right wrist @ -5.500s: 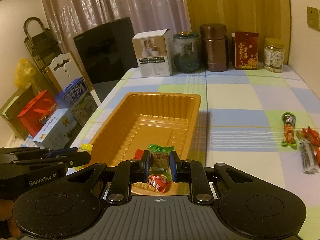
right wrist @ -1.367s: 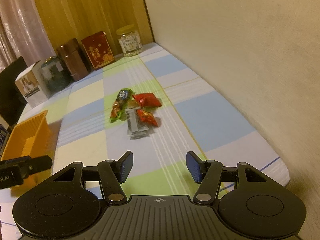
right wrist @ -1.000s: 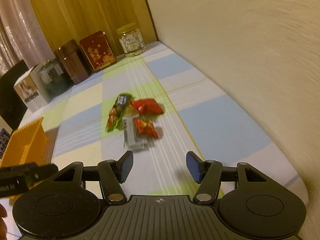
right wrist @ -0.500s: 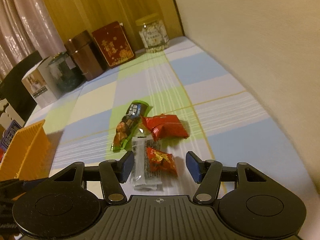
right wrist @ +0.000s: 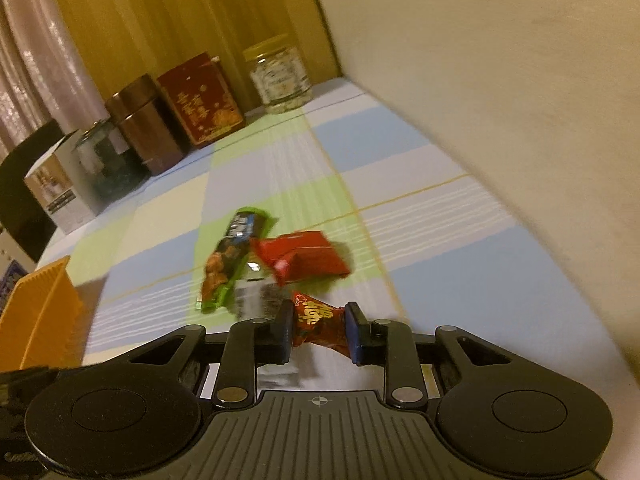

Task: Organize snacks
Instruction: 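Grasp the red wrapped candy with the right tool while the left tool grasps the clear seaweed packet, then carry the red candy and seaweed packet over the orange tray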

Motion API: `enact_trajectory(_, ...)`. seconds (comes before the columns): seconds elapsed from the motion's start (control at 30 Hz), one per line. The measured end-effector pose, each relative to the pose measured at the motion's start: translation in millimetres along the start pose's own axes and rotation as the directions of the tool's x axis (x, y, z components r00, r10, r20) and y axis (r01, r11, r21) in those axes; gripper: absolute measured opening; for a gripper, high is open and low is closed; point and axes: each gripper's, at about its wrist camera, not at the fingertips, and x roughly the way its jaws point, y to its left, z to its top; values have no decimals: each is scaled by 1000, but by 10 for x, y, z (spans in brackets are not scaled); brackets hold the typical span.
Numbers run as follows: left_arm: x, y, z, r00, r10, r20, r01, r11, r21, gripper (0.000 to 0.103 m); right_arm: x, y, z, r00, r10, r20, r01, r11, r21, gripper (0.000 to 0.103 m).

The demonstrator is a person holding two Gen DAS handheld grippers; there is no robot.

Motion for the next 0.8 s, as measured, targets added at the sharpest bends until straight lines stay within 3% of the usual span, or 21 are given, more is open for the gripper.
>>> enact_trajectory(0.3, 386, -362, 140, 998, -53, 29, 53, 999, 4, 72, -281, -301, -157, 998, -65, -4, 66, 993, 97, 27)
enact_trajectory(0.43, 546, -509, 201, 999, -35, 31, 34, 999, 37, 58, -323, -390, -196, 997, -80, -4, 80, 990, 118, 27)
enact_trajectory(0.63, 694, -660, 211, 998, 47, 38, -52, 988, 144, 36, -368, -426, -237, 996, -89, 1, 88, 990, 114, 27)
enact_trajectory(0.8, 570, -574, 61, 998, 44, 39, -50, 980, 190, 34, -367, -386, -242, 997, -81, 2, 81, 991, 104, 27)
